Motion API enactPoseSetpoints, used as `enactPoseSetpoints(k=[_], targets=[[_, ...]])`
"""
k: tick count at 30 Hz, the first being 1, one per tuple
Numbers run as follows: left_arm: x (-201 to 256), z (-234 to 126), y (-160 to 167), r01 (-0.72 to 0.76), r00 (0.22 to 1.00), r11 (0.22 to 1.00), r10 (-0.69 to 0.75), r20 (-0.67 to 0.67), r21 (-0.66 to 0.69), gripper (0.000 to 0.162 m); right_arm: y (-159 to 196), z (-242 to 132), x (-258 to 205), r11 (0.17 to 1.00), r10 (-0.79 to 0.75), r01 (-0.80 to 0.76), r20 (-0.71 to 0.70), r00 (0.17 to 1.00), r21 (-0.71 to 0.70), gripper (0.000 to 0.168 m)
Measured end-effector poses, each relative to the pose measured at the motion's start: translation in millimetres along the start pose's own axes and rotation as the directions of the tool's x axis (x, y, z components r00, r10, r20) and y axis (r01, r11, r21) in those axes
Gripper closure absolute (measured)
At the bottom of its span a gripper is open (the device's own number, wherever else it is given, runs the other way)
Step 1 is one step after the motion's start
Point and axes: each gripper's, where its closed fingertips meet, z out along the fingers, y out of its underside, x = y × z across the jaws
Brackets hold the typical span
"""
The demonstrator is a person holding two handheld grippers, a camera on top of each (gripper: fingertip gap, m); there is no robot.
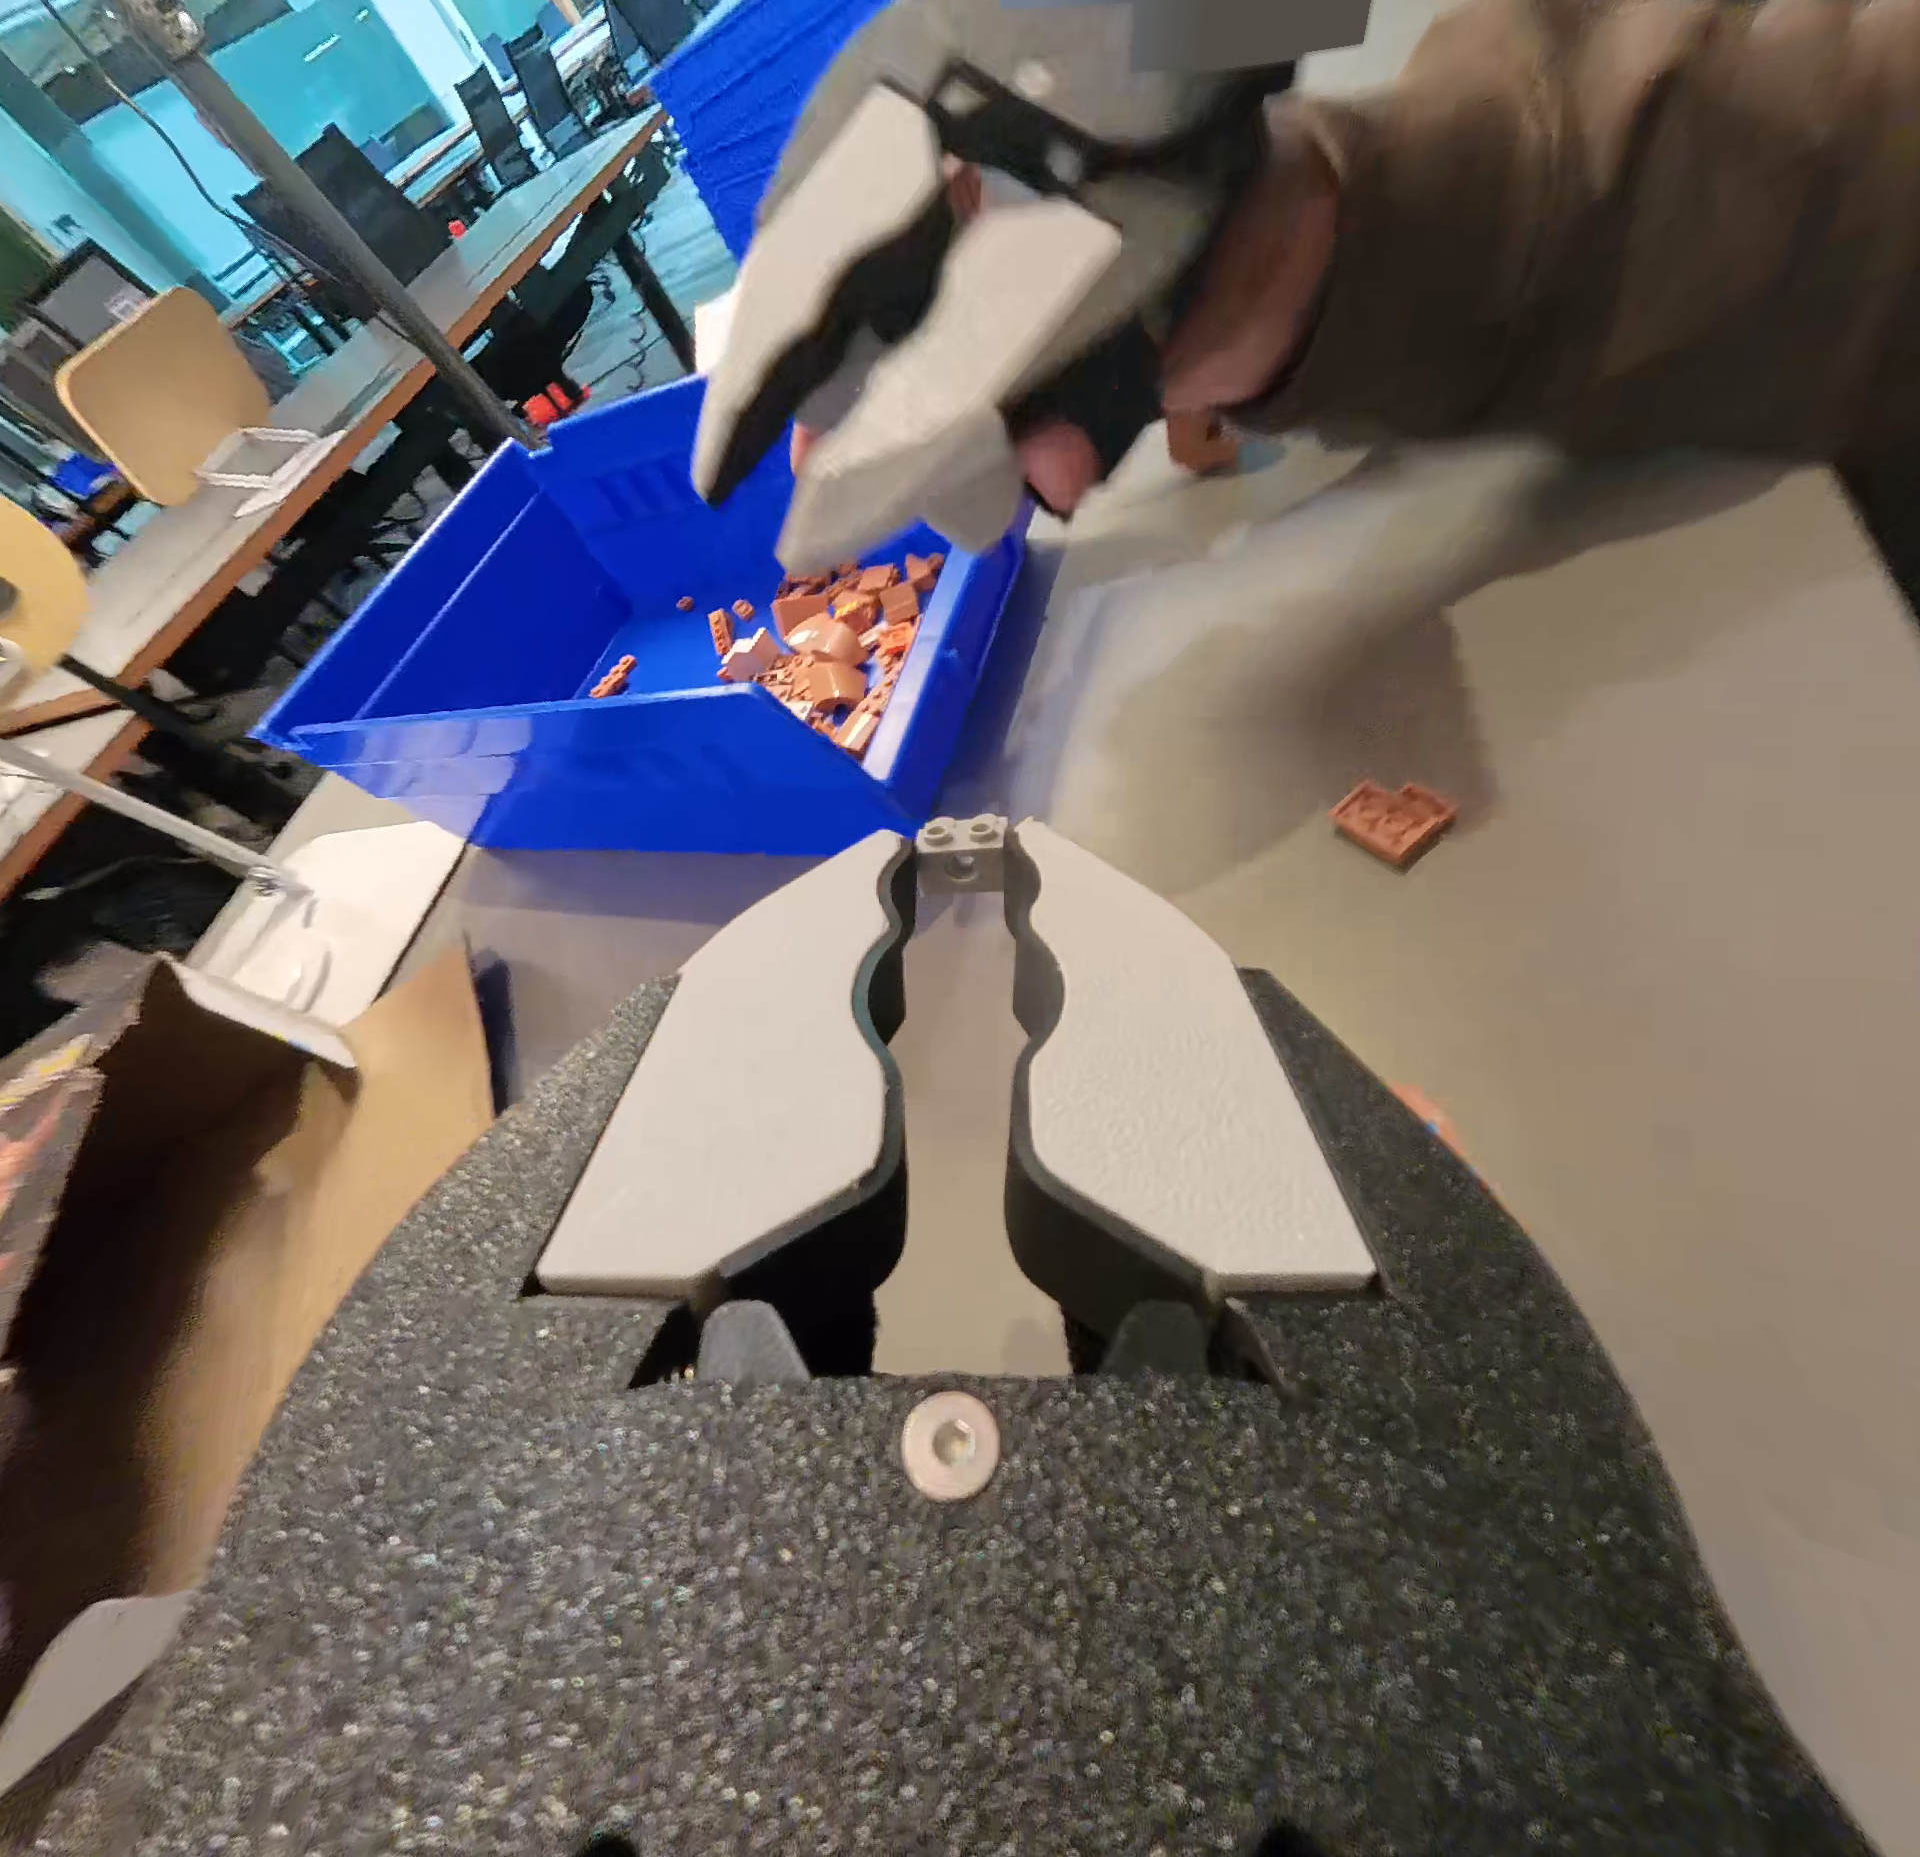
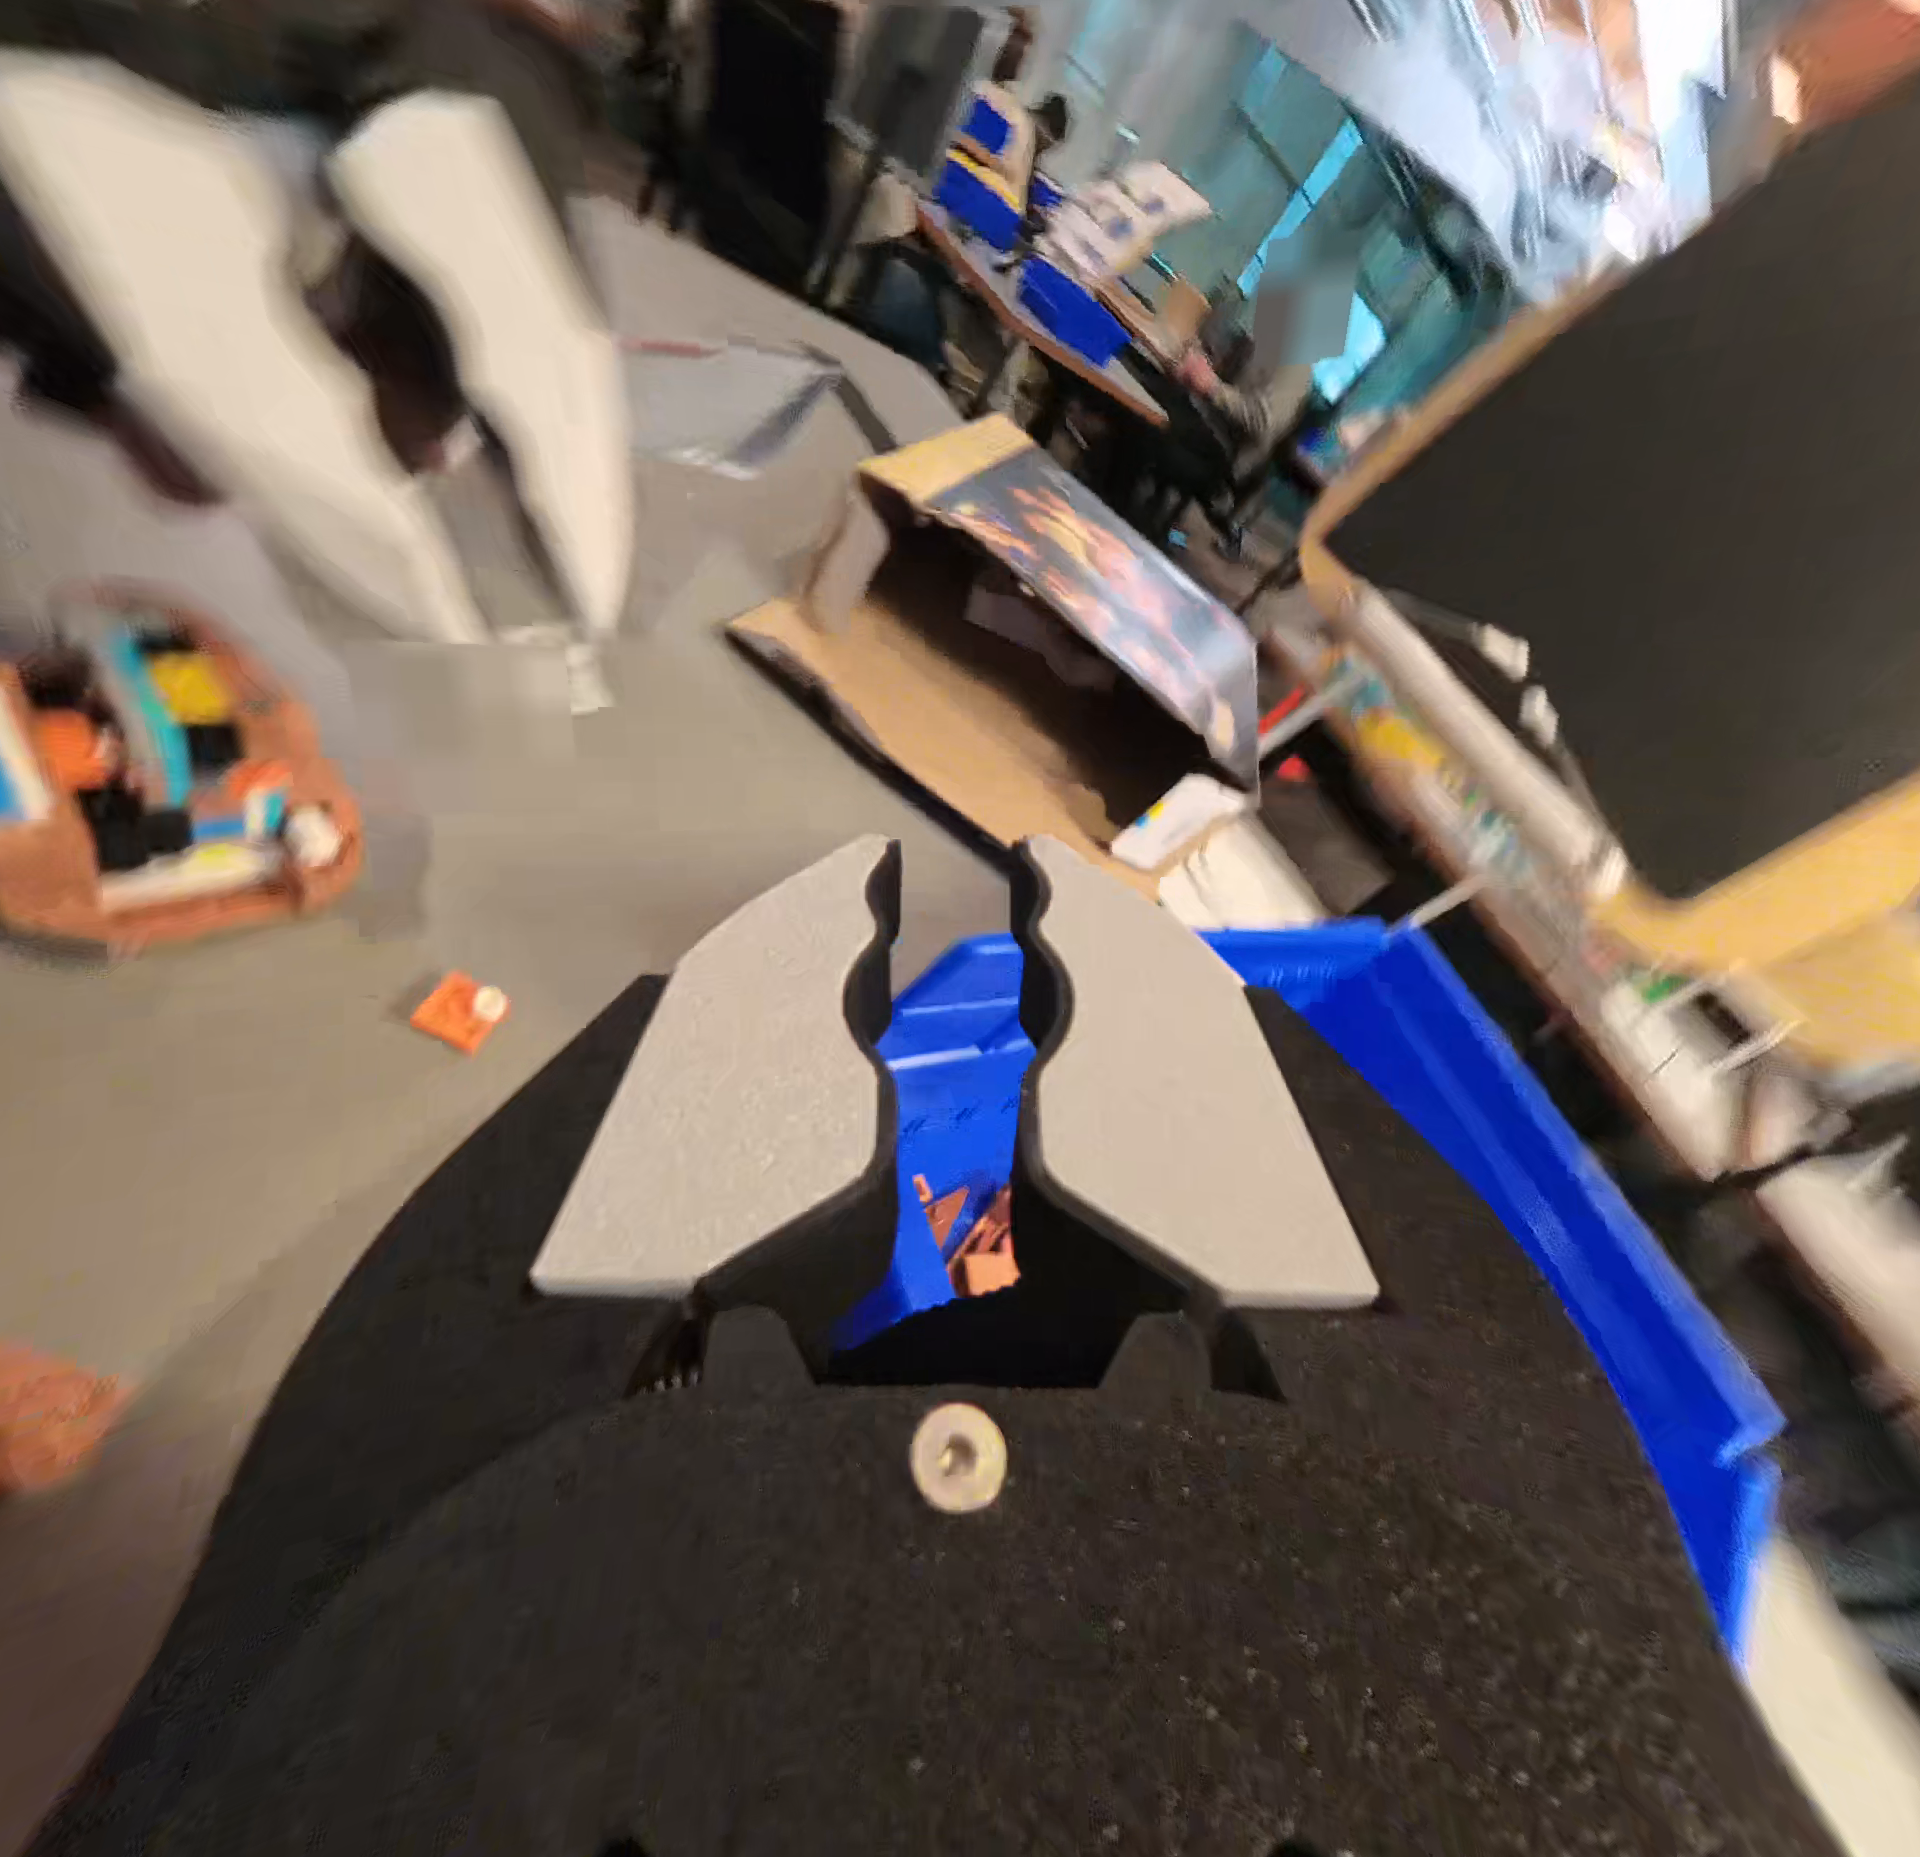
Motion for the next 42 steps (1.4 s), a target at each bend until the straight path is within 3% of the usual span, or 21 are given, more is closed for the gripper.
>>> enactPoseSetpoints(k=[3, 5, 10, 15, 18, 21, 24, 27, 29, 32, 35, 38, 42], targets=[[-2, -3, -6, 0.096, 0.995, 0.994, -0.095, -0.033, 0.052, 0.146, -8, 4, -39, 0.939, -0.343, 0.341, 0.045, 0.938, 0.037, 0.151], [-3, -5, -8, 0.152, 0.988, 0.986, -0.148, -0.052, 0.074, 0.146, -14, 5, -55, 0.889, -0.454, 0.449, 0.039, 0.890, 0.083, 0.151], [-2, -3, -12, 0.259, 0.963, 0.960, -0.249, -0.100, 0.110, 0.146, -27, 10, -68, 0.813, -0.571, 0.573, -0.052, 0.819, 0.105, 0.151], [0, 0, -14, 0.313, 0.946, 0.941, -0.298, -0.126, 0.131, 0.146, -26, 16, -70, 0.759, -0.639, 0.647, -0.110, 0.761, 0.066, 0.163], [-4, 0, -19, 0.339, 0.939, 0.924, -0.323, -0.116, 0.176, 0.146, -28, 13, -59, 0.792, -0.598, 0.608, -0.124, 0.791, 0.054, 0.165], [-16, -4, -18, 0.325, 0.945, 0.927, -0.323, -0.045, 0.188, 0.149, -24, 3, -19, 0.836, -0.541, 0.546, -0.222, 0.811, -0.042, 0.164], [-21, -8, -18, 0.335, 0.941, 0.920, -0.337, -0.028, 0.201, 0.151, 13, -7, 39, 0.917, -0.383, 0.313, -0.327, 0.864, -0.247, 0.164], [-20, -7, -16, 0.325, 0.945, 0.928, -0.326, -0.024, 0.185, 0.151, 58, -9, 60, 0.920, -0.232, 0.100, -0.322, 0.918, -0.379, 0.145], [-18, -5, -13, 0.306, 0.952, 0.938, -0.307, -0.020, 0.163, 0.151, 62, -6, 55, 0.919, -0.223, 0.102, -0.291, 0.930, -0.381, 0.141], [-17, -3, -11, 0.280, 0.959, 0.949, -0.282, -0.008, 0.142, 0.151, 39, 2, 29, 0.938, -0.242, 0.177, -0.198, 0.950, -0.299, 0.142], [-18, -3, -10, 0.281, 0.959, 0.949, -0.284, 0.001, 0.141, 0.151, 19, 15, -33, 0.969, -0.143, 0.155, 0.077, 0.987, -0.193, 0.146], [-20, -4, -9, 0.283, 0.958, 0.949, -0.287, 0.009, 0.141, 0.151, 25, 22, -90, 0.966, -0.062, 0.142, 0.339, 0.939, -0.217, 0.146], [-19, -4, -10, 0.276, 0.960, 0.951, -0.280, 0.010, 0.139, 0.151, 49, 25, -121, 0.938, -0.003, 0.167, 0.475, 0.880, -0.303, 0.143]])
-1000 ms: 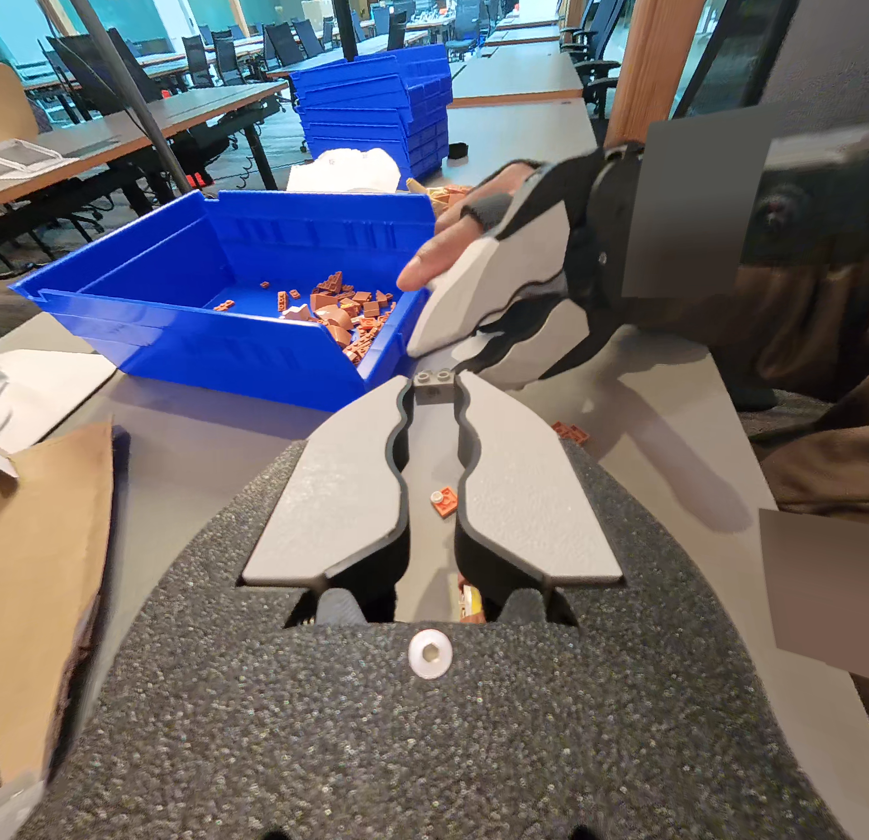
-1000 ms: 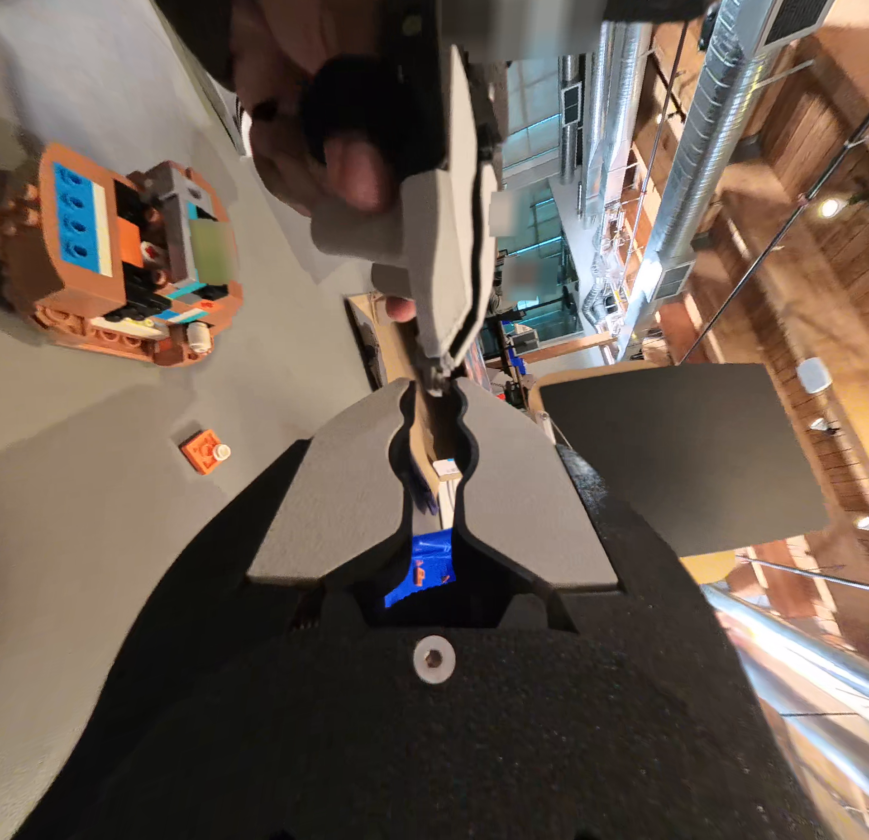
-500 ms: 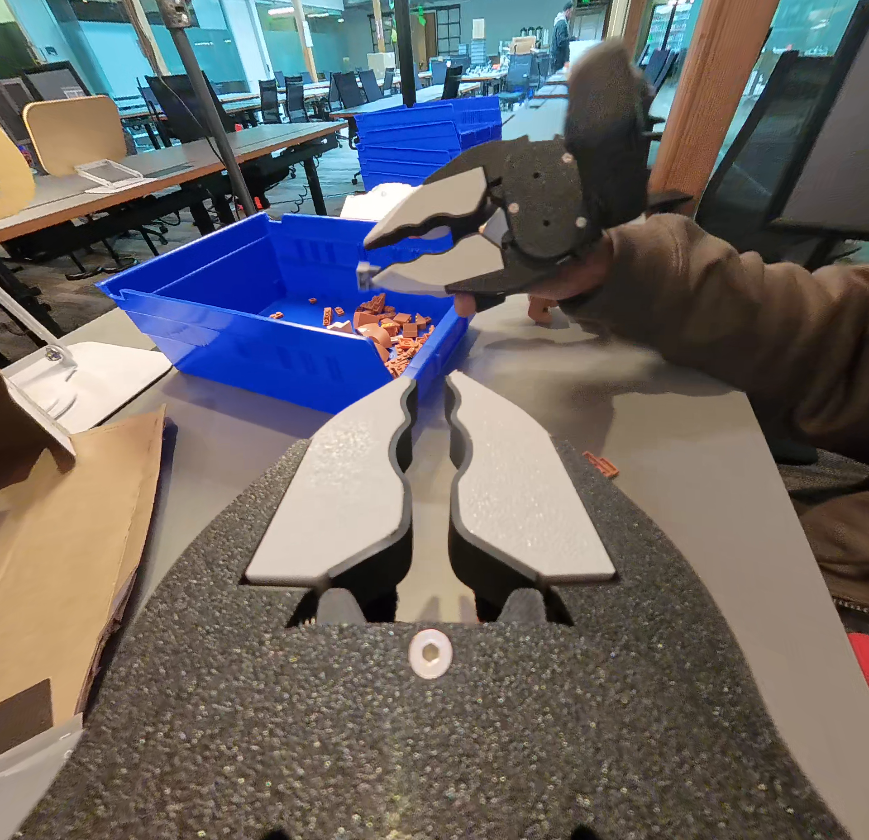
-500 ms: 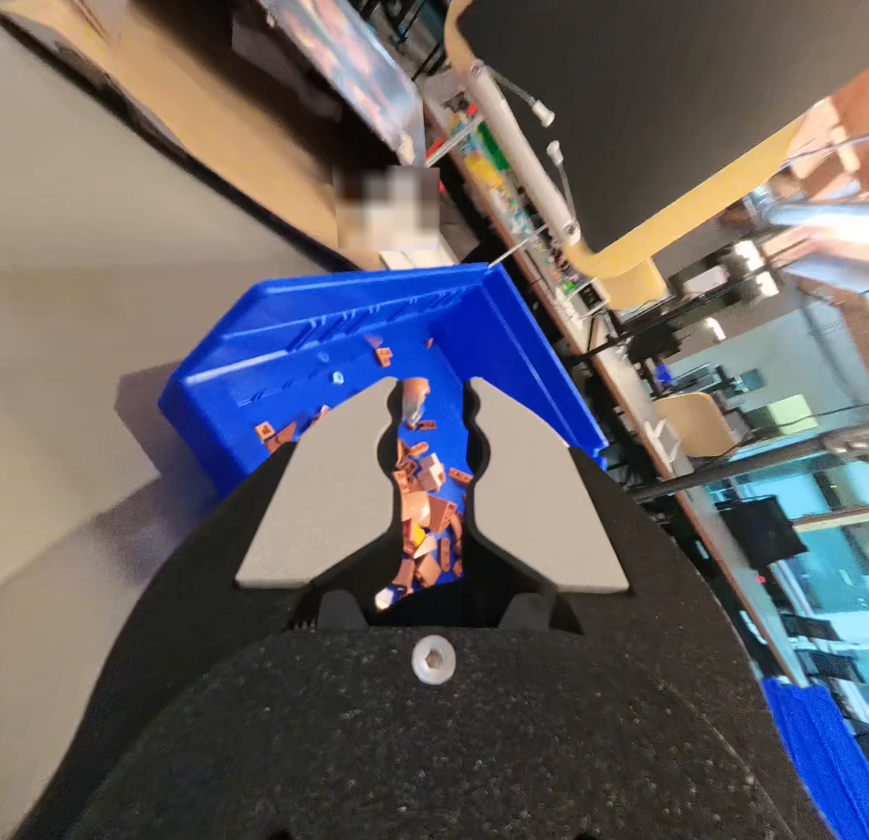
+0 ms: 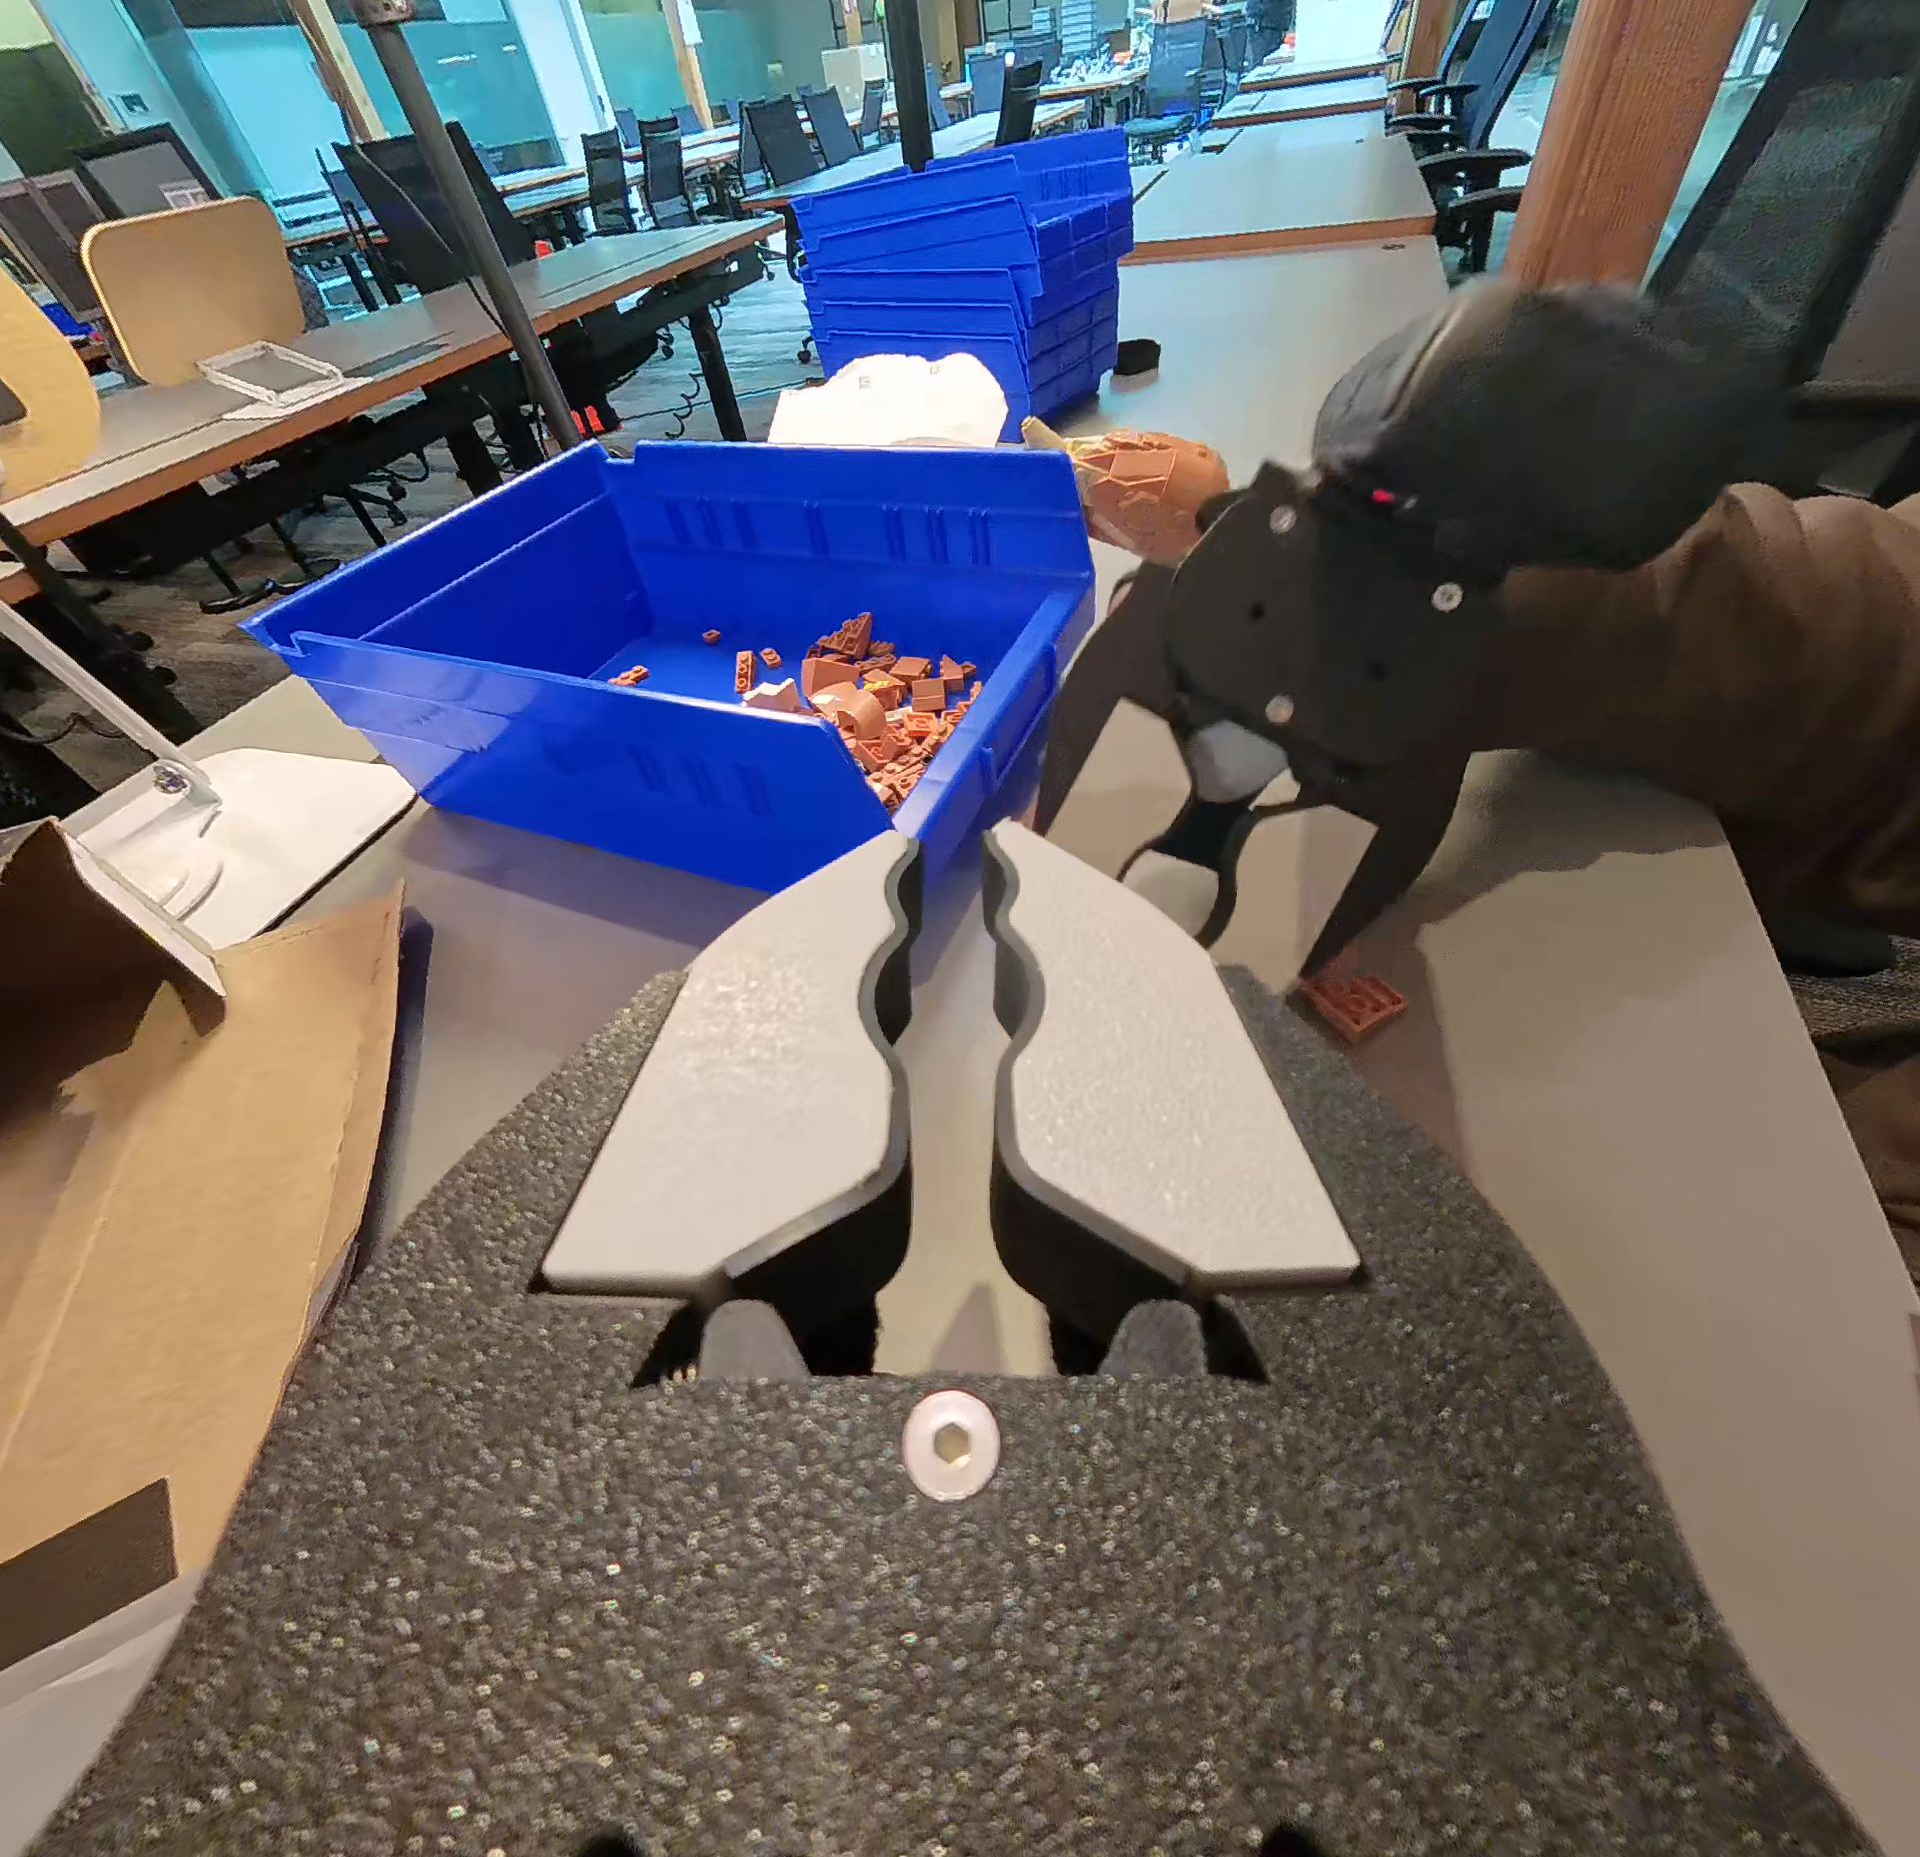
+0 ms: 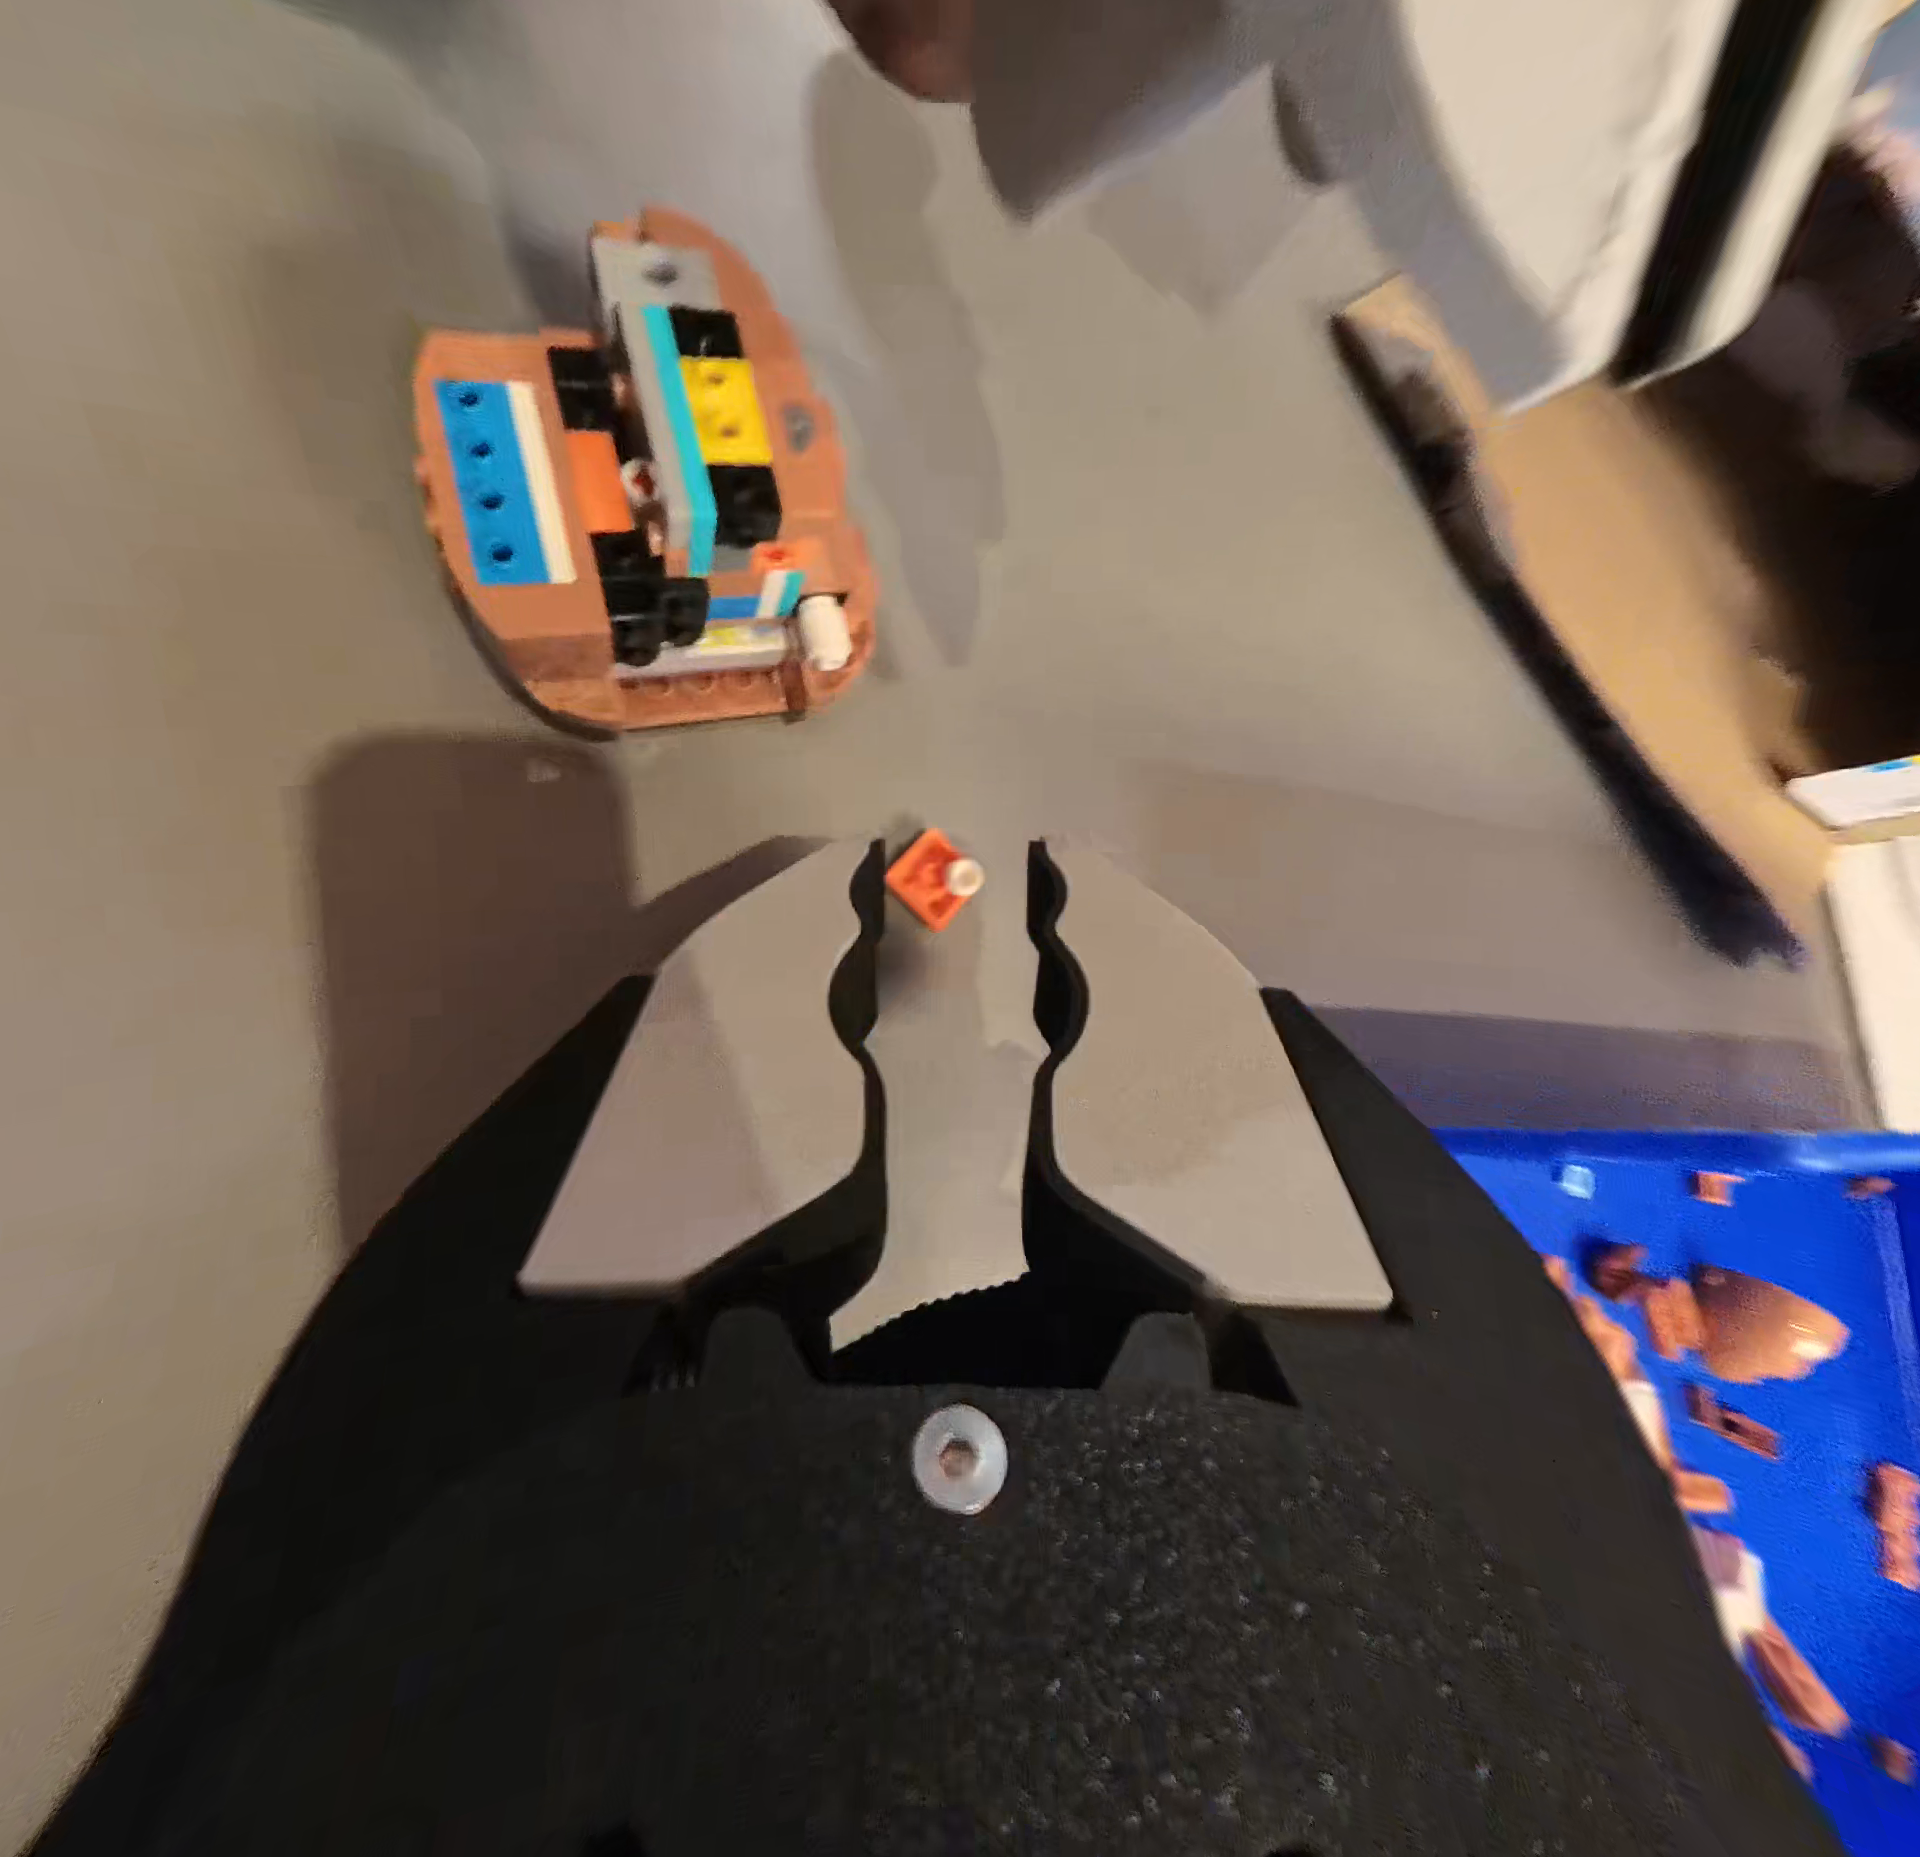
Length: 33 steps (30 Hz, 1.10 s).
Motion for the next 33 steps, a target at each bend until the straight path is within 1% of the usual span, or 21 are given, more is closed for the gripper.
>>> enactPoseSetpoints(k=[4, 6, 8, 10, 12, 16, 19, 21, 23, 25, 27, 29, 33], targets=[[2, 1, 1, -0.008, 1.000, 1.000, 0.008, -0.004, -0.009, 0.151, 11, 11, -8, 0.997, 0.079, -0.077, 0.080, 0.994, -0.032, 0.139], [3, 2, 2, -0.012, 1.000, 1.000, 0.012, -0.005, -0.012, 0.151, 17, 16, -7, 0.992, 0.113, -0.108, 0.083, 0.990, -0.065, 0.136], [3, 2, 2, -0.014, 1.000, 1.000, 0.014, -0.006, -0.015, 0.151, 18, 18, -5, 0.987, 0.154, -0.149, 0.081, 0.985, -0.066, 0.136], [3, 3, 3, -0.013, 1.000, 1.000, 0.013, -0.008, -0.018, 0.152, 19, 19, -3, 0.981, 0.188, -0.183, 0.079, 0.979, -0.069, 0.140], [3, 3, 4, -0.010, 1.000, 1.000, 0.010, -0.011, -0.025, 0.152, 21, 20, -2, 0.976, 0.213, -0.207, 0.079, 0.974, -0.073, 0.149], [3, 5, 10, -0.003, 1.000, 0.999, 0.002, -0.013, -0.052, 0.152, 22, 19, -1, 0.976, 0.212, -0.206, 0.075, 0.975, -0.072, 0.150], [-1, 5, 18, 0.035, 0.999, 0.995, -0.035, 0.001, -0.096, 0.151, 20, 15, 11, 0.984, 0.173, -0.173, 0.000, 0.985, -0.050, 0.151], [-7, 6, 25, 0.084, 0.996, 0.988, -0.082, 0.021, -0.128, 0.151, 7, 6, 24, 0.989, 0.146, -0.144, -0.077, 0.986, 0.031, 0.152], [-12, 5, 29, 0.143, 0.990, 0.980, -0.139, 0.038, -0.141, 0.151, -11, -9, 39, 0.987, 0.117, -0.094, -0.186, 0.976, 0.131, 0.152], [-12, 5, 29, 0.196, 0.981, 0.972, -0.195, 0.024, -0.129, 0.150, -28, -23, 50, 0.978, 0.082, -0.021, -0.293, 0.953, 0.206, 0.153], [-8, 5, 25, 0.233, 0.972, 0.967, -0.236, -0.018, -0.103, 0.149, -39, -33, 55, 0.968, 0.063, 0.032, -0.368, 0.928, 0.249, 0.152], [-7, 5, 21, 0.268, 0.962, 0.960, -0.272, -0.041, -0.080, 0.147, -47, -39, 57, 0.958, 0.047, 0.077, -0.418, 0.907, 0.275, 0.153], [-4, 3, 11, 0.338, 0.935, 0.941, -0.338, -0.110, -0.018, 0.145, -57, -45, 58, 0.948, 0.011, 0.147, -0.491, 0.871, 0.282, 0.153]])
